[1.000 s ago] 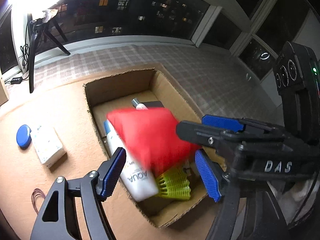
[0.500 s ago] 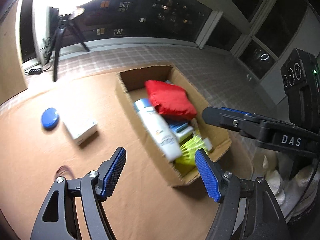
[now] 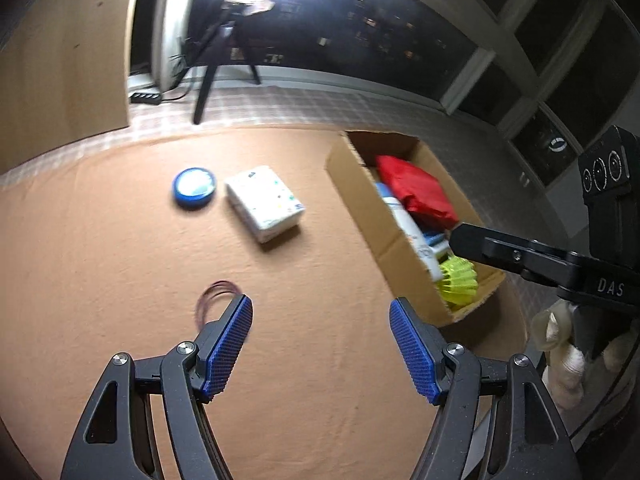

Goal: Organize objects
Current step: 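Move both tools to the white Vinda tissue pack and close the right gripper on it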

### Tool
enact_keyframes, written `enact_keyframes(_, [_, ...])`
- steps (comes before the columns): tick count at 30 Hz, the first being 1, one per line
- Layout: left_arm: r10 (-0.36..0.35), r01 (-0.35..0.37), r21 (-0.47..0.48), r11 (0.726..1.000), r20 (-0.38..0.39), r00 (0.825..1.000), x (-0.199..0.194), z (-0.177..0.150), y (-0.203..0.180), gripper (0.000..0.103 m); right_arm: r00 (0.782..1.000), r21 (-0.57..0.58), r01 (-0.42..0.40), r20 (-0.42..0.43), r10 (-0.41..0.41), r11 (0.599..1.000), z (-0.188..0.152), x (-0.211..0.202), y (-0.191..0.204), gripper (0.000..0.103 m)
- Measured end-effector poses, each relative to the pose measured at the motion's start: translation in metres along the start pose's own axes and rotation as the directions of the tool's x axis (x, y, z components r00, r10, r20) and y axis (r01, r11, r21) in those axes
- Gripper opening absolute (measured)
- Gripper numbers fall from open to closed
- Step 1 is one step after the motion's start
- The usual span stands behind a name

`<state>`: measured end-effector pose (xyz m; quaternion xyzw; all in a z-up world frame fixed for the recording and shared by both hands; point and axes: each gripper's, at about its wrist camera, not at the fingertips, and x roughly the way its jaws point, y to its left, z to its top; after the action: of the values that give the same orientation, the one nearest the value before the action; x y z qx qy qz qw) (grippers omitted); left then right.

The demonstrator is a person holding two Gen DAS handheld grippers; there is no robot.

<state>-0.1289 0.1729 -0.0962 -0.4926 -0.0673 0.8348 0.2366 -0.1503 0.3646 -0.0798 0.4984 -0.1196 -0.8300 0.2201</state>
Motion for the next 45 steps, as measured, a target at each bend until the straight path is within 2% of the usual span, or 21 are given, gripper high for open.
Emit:
enact_keyframes(9, [-0.012, 0.012, -0.080, 0.997, 0.002, 1.000, 0.019, 0.013, 0.028, 0.073, 0.995, 0.017, -0.073, -0.063, 0.073, 0.997, 0.029, 0.040, 0.009, 0.064])
enact_keyframes(16, [-0.044, 0.041, -0.153, 0.987, -0.013, 0.999, 0.053, 0.037, 0.042, 0.065, 0.987, 0.059, -0.094, -0.126, 0.101, 0.994, 0.059, 0.083, 0.000, 0.064])
enact_keyframes(20, [-0.057, 0.052, -0.187, 0.981, -0.021, 0.998, 0.073, 0.048, 0.048, 0.065, 0.984, 0.013, -0.059, -0.168, 0.061, 0.998, 0.070, 0.108, 0.005, 0.064])
enact_keyframes(26, [-0.037, 0.028, -0.209, 0.977, -0.037, 0.999, 0.095, 0.060, 0.058, 0.064, 0.979, -0.041, 0.007, -0.204, -0.015, 0.999, 0.079, 0.138, 0.005, 0.064])
enact_keyframes(34, [-0.034, 0.020, -0.217, 0.976, -0.057, 0.998, 0.114, 0.067, 0.068, 0.055, 0.968, -0.073, 0.028, -0.245, -0.045, 0.997, 0.086, 0.164, 0.007, 0.056])
enact_keyframes(36, [-0.039, 0.024, -0.219, 0.975, -0.062, 0.997, 0.119, 0.067, 0.070, 0.052, 0.966, -0.076, 0.033, -0.254, -0.051, 0.997, 0.087, 0.170, 0.007, 0.051])
enact_keyframes(43, [-0.055, 0.038, -0.224, 0.974, -0.069, 0.996, 0.129, 0.070, 0.074, 0.042, 0.958, -0.067, 0.049, -0.278, -0.066, 0.997, 0.086, 0.181, 0.004, 0.048])
enact_keyframes(45, [-0.062, 0.045, -0.225, 0.973, -0.071, 0.996, 0.132, 0.070, 0.074, 0.040, 0.956, -0.060, 0.045, -0.287, -0.060, 0.997, 0.085, 0.183, 0.004, 0.043])
